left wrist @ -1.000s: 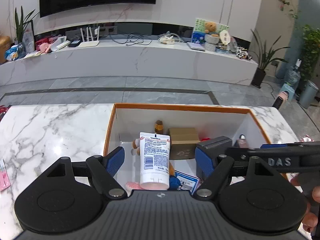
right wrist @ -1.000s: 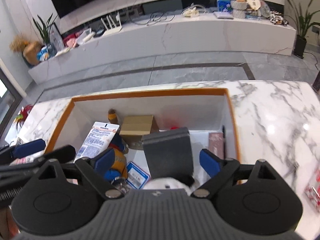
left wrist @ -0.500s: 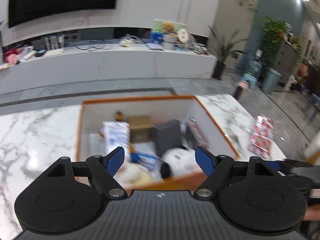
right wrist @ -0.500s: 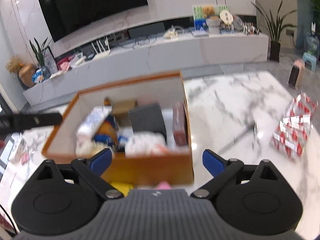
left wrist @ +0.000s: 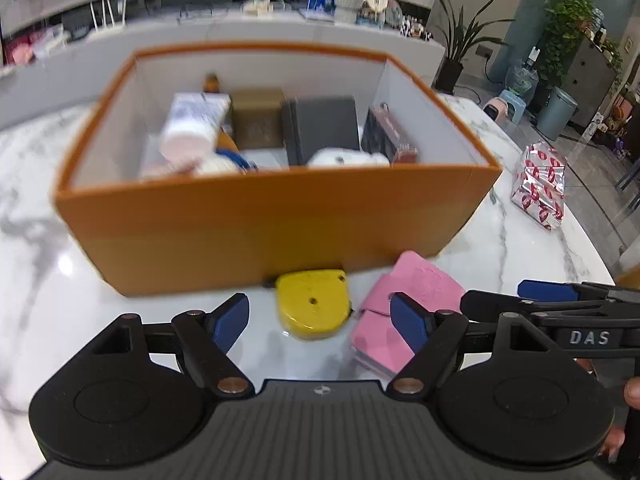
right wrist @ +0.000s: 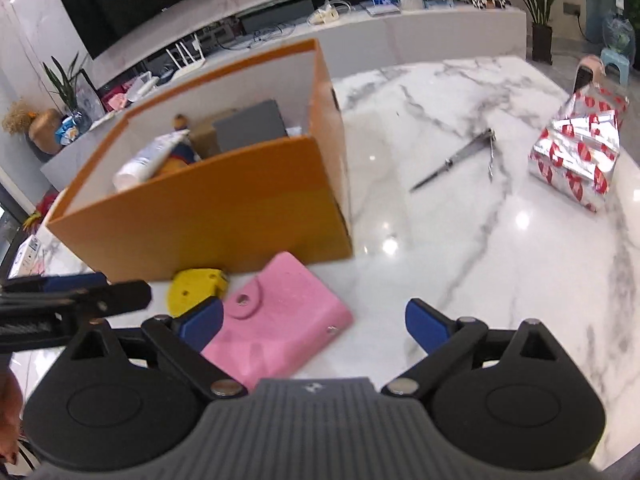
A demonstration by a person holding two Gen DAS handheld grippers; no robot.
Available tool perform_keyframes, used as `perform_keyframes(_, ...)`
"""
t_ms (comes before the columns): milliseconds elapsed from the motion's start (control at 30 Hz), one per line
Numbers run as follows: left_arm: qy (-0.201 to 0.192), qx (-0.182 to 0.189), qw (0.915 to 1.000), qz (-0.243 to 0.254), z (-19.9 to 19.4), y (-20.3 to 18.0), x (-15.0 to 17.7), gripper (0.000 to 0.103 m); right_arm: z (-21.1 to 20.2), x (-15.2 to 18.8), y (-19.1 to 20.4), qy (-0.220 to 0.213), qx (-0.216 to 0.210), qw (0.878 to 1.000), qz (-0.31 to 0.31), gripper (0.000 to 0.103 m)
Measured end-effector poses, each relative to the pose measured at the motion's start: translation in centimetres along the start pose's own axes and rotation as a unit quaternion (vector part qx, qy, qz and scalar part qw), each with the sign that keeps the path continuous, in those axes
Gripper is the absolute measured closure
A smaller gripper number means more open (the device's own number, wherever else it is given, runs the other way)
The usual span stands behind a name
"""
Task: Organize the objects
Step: 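Withdraw both tools toward the yellow tape measure and pink wallet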
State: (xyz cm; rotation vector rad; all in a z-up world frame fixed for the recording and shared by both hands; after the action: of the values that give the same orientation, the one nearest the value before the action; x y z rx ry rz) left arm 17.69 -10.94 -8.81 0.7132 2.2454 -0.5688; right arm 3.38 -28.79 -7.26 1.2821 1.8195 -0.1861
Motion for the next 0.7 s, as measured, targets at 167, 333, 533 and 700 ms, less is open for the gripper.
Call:
perform_keyframes(167,0.019,-0.015,0.9990,-0.038,3.1,-0.3,0.6,0.011,0.9,-0.2,-0.4,0.005,-0.009,1.000,0.005,0.005)
perform_keyframes(333,0.027,-0.064,0.9964,-0.048,5.2,0.4,0.8,0.011,1.2,-0.4,-0.4,0.008,-0.021,1.000,0.008,0.005)
perform_keyframes(533,0.029,-0.095,0.9947,-0.027,6.2,1.2,1.2,0.007,1.5,-0.5,-1.1,0.012,-0.017,1.000,0.012,0.005)
perform_keyframes(700,0.034,-0.112,0.9930,-0.012,5.5,2.0,1.7,0.006,1.9,0.1,-1.1,0.021,-0.013,1.000,0.002,0.005)
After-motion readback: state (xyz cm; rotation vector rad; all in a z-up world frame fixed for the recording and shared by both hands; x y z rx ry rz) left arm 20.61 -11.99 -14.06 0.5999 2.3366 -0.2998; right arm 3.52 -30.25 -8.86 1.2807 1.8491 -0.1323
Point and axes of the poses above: each gripper's, at about its wrist camera, not at the fingertips, and z roughly the way its jaws point, y to its left, x to its underside, the point moved 7 cm from there along z, roughly the way its jaws point, and after that the axes turned 12 degrees about -y, right-handed, at the moved point
